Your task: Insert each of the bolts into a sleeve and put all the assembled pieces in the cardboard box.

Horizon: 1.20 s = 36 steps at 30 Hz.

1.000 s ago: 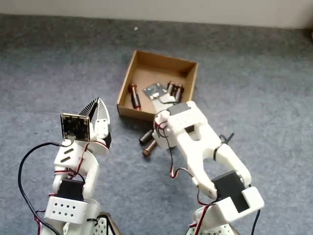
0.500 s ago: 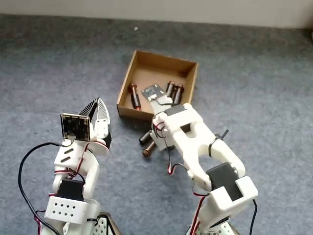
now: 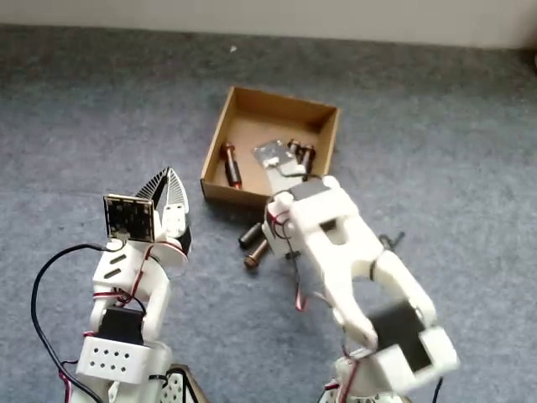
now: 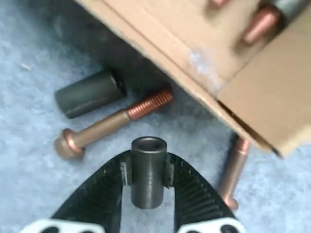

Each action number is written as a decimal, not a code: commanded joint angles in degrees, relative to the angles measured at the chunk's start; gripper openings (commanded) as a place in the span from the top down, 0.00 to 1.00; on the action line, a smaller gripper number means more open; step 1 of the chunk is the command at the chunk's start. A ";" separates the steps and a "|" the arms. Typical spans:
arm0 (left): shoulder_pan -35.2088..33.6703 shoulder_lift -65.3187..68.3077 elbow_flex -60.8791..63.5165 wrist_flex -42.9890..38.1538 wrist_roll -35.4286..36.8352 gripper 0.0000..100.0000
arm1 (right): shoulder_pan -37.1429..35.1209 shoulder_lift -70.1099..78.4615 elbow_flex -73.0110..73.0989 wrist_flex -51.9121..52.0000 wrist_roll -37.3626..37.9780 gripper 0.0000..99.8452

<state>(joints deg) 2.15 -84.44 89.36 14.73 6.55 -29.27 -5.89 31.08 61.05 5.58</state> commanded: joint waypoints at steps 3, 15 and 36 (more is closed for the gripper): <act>0.31 -0.48 -2.07 -1.05 -0.44 0.99 | 4.26 -18.33 5.32 0.40 -7.82 0.99; 1.89 0.04 -9.45 6.68 -0.79 0.99 | 22.11 -36.62 25.63 -11.91 -12.84 0.99; 24.31 7.25 -20.70 26.55 -8.44 0.99 | 38.99 -39.60 37.85 -28.09 -25.41 0.99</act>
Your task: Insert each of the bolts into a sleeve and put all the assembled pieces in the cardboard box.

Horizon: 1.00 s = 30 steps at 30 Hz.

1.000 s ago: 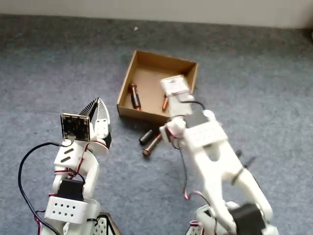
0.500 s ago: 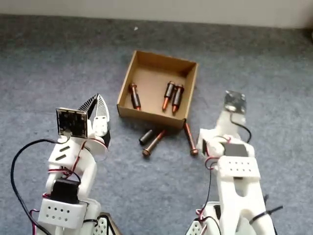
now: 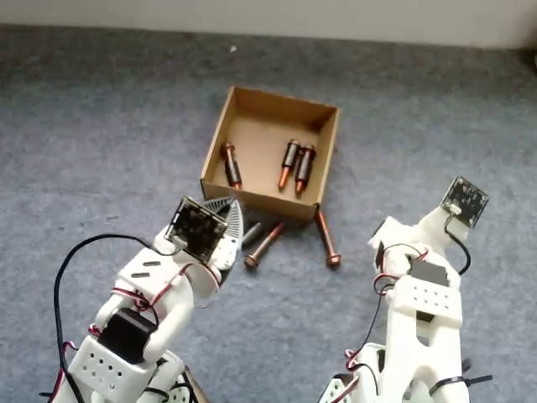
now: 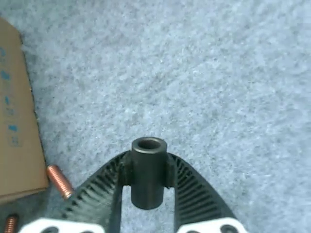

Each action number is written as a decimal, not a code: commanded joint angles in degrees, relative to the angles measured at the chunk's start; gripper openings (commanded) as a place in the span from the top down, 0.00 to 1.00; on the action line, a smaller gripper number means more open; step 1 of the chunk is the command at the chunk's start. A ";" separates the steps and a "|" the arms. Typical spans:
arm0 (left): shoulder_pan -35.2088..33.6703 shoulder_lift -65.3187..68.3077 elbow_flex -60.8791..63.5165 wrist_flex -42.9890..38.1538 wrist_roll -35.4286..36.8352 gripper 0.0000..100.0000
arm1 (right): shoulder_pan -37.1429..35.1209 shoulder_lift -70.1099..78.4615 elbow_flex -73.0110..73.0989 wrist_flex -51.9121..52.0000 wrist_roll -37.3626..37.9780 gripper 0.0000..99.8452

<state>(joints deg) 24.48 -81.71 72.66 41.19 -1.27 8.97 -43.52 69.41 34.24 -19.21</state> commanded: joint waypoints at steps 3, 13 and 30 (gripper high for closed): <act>4.26 14.46 -7.87 0.09 -3.16 0.99 | 0.75 -1.98 -0.48 -1.27 -0.62 0.99; 7.34 48.04 -21.58 0.79 -4.40 0.92 | 0.84 -1.89 -0.40 -1.27 -0.18 0.99; 7.08 86.11 -51.38 17.05 -6.59 0.83 | 0.84 -1.89 -0.31 -1.27 -0.18 0.99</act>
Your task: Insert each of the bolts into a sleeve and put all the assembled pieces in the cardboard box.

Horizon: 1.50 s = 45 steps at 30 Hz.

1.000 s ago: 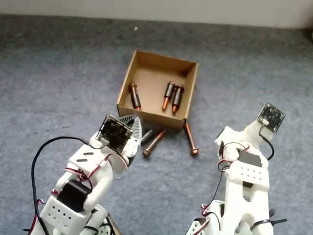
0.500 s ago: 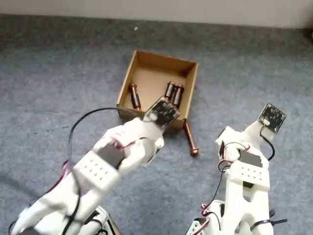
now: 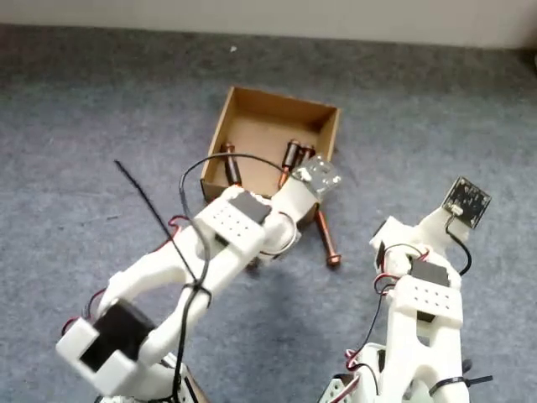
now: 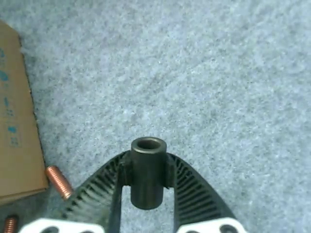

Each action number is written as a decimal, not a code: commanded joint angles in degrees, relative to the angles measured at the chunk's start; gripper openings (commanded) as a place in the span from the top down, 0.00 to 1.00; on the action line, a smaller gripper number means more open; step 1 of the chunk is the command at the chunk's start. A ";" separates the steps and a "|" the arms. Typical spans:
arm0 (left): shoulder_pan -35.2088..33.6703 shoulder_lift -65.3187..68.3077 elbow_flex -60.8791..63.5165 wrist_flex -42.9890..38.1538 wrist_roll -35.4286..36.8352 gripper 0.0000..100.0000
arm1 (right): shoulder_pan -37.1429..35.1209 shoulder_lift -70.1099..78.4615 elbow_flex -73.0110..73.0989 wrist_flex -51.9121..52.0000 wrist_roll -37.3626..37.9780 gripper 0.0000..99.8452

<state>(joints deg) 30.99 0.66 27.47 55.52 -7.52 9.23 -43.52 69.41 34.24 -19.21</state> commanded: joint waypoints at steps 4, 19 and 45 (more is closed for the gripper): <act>0.31 10.86 -12.97 5.80 -0.26 0.83 | 0.57 -1.98 -0.13 -1.27 -0.18 0.99; -4.09 17.71 -20.26 6.51 -0.26 0.84 | 0.57 -1.98 -0.13 -1.27 -0.18 0.99; -1.89 33.36 -38.46 23.21 -0.18 0.99 | 0.57 -1.98 -0.04 -1.27 -0.18 0.99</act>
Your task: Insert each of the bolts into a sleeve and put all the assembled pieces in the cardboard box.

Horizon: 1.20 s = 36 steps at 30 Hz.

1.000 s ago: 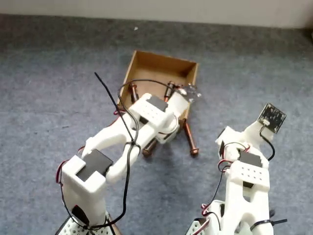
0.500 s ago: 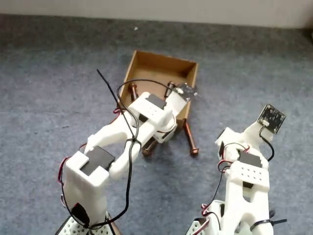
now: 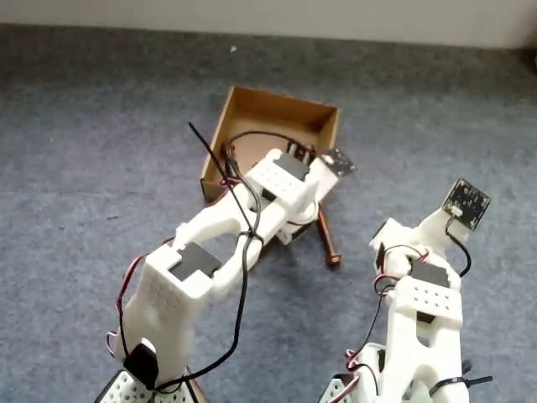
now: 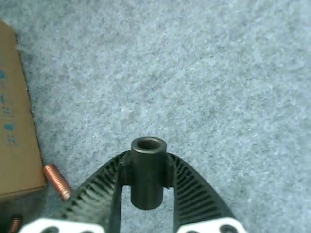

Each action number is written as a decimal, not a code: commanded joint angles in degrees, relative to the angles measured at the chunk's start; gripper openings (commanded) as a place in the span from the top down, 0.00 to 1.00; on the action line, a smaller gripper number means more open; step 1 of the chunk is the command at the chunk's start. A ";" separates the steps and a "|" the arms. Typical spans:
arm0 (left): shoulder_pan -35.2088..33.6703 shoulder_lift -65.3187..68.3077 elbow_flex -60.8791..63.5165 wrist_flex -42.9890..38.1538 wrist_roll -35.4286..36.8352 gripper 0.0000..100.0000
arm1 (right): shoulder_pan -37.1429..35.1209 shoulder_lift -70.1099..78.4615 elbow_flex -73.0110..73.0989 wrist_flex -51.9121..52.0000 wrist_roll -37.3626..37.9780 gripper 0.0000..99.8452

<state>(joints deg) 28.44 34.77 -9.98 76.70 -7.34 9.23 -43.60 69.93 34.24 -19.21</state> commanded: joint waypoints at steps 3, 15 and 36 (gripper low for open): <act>1.89 -4.00 1.54 2.11 -0.35 0.99 | 0.57 -1.89 -0.57 -1.27 -0.18 0.99; 0.22 -34.77 28.26 -11.52 6.24 0.99 | 0.57 -1.89 -0.57 -1.27 -0.09 0.99; -15.25 -67.47 45.05 -21.54 48.26 0.99 | 0.40 -1.89 -0.57 -1.27 -0.09 0.99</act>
<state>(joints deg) 15.69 -26.77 34.07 56.48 36.97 9.23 -43.69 69.93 34.24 -19.21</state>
